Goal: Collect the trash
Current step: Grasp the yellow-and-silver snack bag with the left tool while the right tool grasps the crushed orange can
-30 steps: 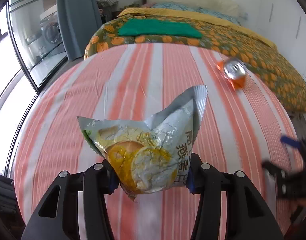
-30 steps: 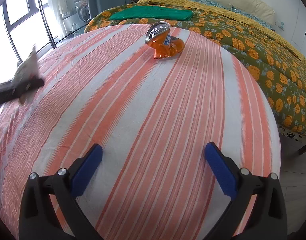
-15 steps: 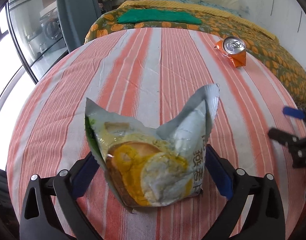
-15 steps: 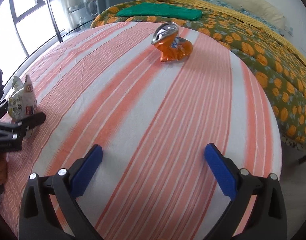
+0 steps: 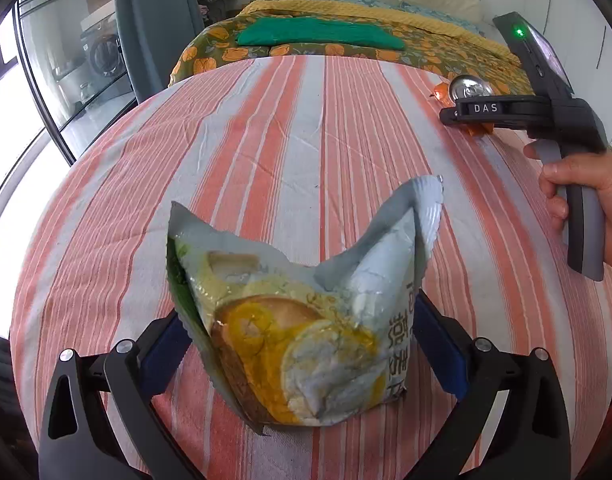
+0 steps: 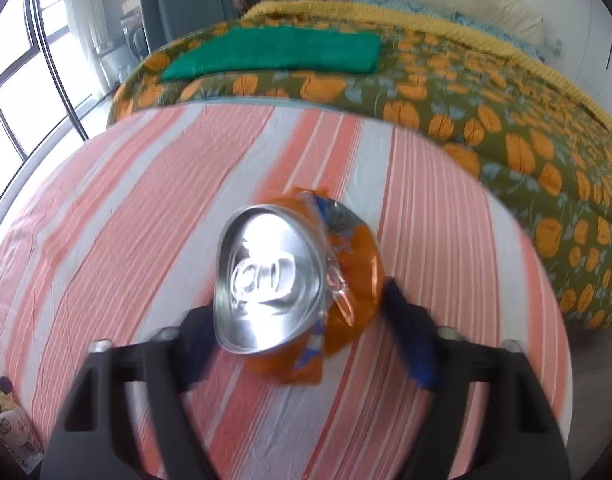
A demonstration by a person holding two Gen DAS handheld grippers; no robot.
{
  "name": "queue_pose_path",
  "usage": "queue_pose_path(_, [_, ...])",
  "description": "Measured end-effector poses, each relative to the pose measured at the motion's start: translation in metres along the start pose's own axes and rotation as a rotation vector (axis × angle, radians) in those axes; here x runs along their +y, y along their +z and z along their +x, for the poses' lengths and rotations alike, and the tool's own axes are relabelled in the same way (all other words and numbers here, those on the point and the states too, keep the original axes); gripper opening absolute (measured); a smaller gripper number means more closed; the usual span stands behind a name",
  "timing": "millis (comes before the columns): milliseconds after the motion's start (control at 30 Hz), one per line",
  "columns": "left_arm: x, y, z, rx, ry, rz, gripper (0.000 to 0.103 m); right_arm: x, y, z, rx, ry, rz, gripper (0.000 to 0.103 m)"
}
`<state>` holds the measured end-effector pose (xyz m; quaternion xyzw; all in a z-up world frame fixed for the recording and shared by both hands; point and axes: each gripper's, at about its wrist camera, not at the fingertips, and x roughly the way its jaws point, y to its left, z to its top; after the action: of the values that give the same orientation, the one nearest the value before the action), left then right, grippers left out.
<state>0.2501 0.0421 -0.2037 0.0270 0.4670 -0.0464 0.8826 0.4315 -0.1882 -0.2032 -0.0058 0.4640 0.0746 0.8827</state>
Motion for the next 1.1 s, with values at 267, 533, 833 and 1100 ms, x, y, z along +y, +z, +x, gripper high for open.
queue_pose_path(267, [0.0, 0.001, 0.001, 0.0, 0.001, -0.001, 0.099, -0.007, -0.042, -0.041, -0.038, 0.123, -0.03, 0.055])
queue_pose_path(533, [0.0, 0.002, 0.001, 0.0, 0.003, -0.001, 0.099, 0.01, -0.143, -0.116, 0.006, 0.191, -0.135, 0.056])
queue_pose_path(833, [0.0, 0.001, 0.001, 0.001, 0.002, -0.002, 0.099, 0.023, -0.168, -0.126, -0.008, 0.104, -0.149, 0.087])
queue_pose_path(1100, [0.0, 0.002, 0.001, 0.001, 0.002, -0.002, 0.099, 0.047, -0.167, -0.138, -0.048, 0.041, -0.304, 0.085])
